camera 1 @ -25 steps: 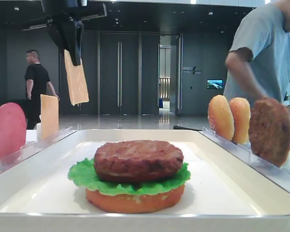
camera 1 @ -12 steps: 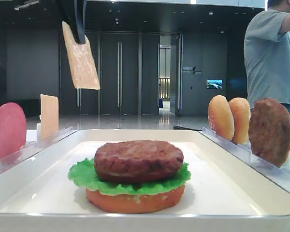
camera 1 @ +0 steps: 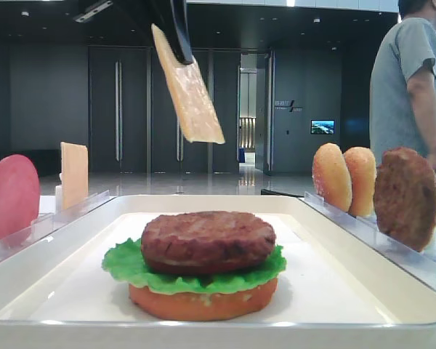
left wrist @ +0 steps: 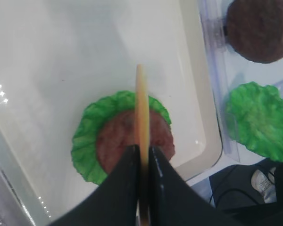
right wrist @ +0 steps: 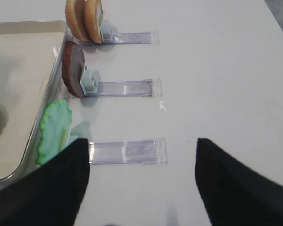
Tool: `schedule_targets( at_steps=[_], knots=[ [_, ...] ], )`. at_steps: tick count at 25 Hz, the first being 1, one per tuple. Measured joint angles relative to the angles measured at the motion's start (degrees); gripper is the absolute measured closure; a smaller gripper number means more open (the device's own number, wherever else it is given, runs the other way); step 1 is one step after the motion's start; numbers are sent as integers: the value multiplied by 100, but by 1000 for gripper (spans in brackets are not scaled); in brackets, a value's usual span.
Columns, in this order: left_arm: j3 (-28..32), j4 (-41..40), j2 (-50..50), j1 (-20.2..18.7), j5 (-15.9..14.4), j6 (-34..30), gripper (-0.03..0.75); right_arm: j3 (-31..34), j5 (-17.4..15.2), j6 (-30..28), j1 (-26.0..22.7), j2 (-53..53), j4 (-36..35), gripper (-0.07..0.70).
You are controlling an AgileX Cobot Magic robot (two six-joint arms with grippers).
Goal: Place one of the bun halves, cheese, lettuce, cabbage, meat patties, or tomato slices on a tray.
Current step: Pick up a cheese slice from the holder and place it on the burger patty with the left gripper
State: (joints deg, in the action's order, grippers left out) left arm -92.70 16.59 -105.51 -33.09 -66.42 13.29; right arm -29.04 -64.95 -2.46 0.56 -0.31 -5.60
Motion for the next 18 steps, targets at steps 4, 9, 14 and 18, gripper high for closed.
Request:
schedule_targets(
  at_steps=[4, 9, 14, 18],
  knots=[
    [255, 245, 31, -182, 275, -136, 692, 0, 0, 0, 0, 0, 0, 166],
    [635, 572, 156, -347, 657, -364, 692, 0, 0, 4, 0, 0, -5, 166],
    [807, 1205, 379, -470, 845, -838, 692, 0, 0, 4, 0, 0, -5, 166],
    [807, 1657, 455, -470, 929, -1271, 692, 0, 0, 4, 0, 0, -5, 166]
  ],
)
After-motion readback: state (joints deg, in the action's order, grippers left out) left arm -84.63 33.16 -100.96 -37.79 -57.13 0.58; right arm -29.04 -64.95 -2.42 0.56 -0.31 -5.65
